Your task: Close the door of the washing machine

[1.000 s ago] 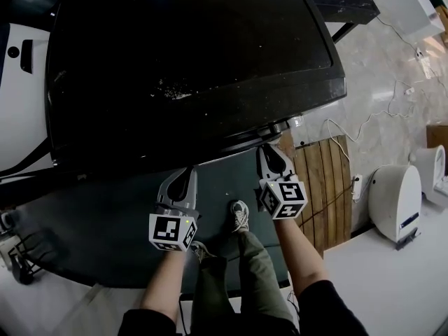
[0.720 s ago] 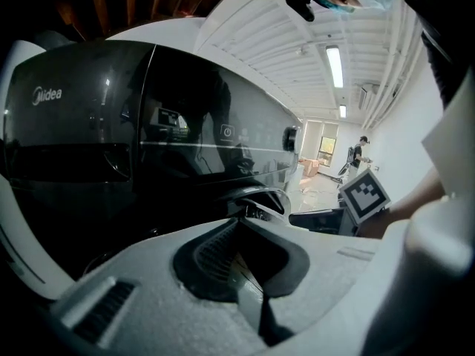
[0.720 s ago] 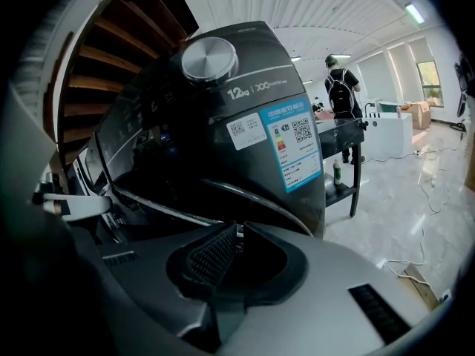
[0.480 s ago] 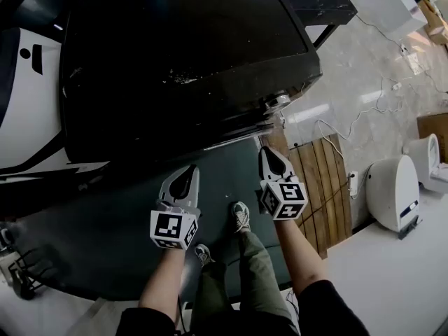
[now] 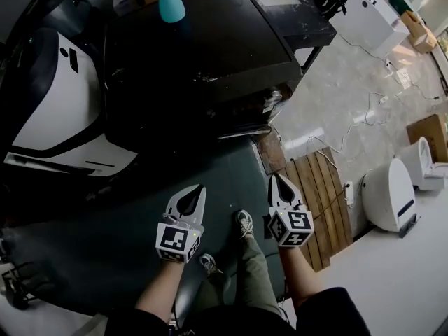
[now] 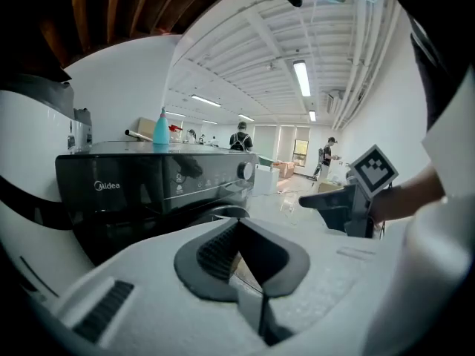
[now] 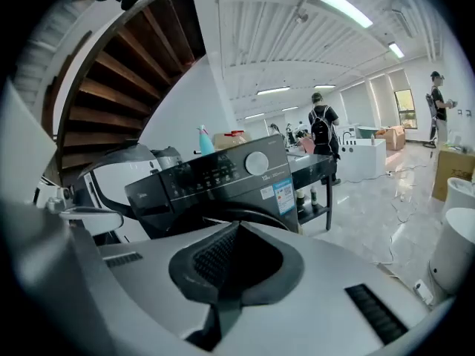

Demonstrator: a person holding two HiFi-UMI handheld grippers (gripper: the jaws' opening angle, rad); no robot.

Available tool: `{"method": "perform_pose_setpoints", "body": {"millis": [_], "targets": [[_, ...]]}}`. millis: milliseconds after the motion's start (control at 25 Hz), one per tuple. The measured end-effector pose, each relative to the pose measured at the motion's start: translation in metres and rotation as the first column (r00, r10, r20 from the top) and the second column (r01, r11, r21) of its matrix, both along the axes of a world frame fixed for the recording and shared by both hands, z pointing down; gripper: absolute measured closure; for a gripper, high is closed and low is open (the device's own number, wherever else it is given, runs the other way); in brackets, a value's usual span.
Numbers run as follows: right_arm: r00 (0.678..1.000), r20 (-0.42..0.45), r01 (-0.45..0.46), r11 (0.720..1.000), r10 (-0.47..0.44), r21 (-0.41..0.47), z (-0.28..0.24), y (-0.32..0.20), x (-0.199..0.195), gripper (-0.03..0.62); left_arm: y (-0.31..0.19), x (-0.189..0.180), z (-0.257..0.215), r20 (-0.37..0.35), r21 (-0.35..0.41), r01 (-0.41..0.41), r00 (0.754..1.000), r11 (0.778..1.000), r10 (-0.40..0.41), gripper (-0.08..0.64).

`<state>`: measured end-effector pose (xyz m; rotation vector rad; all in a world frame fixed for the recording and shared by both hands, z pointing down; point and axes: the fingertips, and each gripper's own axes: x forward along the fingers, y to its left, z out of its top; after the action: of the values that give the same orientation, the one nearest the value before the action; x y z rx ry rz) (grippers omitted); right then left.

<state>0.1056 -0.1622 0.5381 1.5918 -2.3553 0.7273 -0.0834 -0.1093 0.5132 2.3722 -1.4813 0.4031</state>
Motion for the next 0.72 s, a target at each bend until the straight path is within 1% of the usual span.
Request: {"method": "perform_pose_setpoints", "body": {"millis": [80, 240, 400, 520, 720], "targets": [[1.0, 0.002, -0.001, 1.0, 0.001, 0.021, -0.019, 0.024, -0.001, 0.592, 0.021, -0.002, -0.012, -0.007, 0.012, -0.013, 1.0, 1.0, 0.013, 0.549], [0.999, 0.036, -0.038, 0.998, 0.036, 0.057, -0.057, 0.064, 0.0, 0.592, 0.061, -0.001, -0.037, 0.007, 0.035, -0.055, 0.998, 0.998, 0.055, 0.549], [0.998, 0.046, -0.051, 0.994, 0.046, 0.101, -0.087, 0.1, -0.001, 0.592, 0.093, 0.0, -0.06, 0.003, 0.068, -0.088, 0.996, 0.994, 0.088, 0.549], [0.999, 0.034, -0.033, 0.992, 0.029, 0.124, -0.099, 0.13, -0.002, 0.592, 0.118, -0.001, -0.072, 0.004, 0.092, -0.098, 0.995, 0.991, 0.098, 0.549], [1.0, 0.01, 0.003, 0.991, -0.004, 0.132, -0.117, 0.181, -0.013, 0.592, 0.161, -0.005, -0.086, 0.009, 0.102, -0.125, 0.992, 0.987, 0.125, 0.549]]}}
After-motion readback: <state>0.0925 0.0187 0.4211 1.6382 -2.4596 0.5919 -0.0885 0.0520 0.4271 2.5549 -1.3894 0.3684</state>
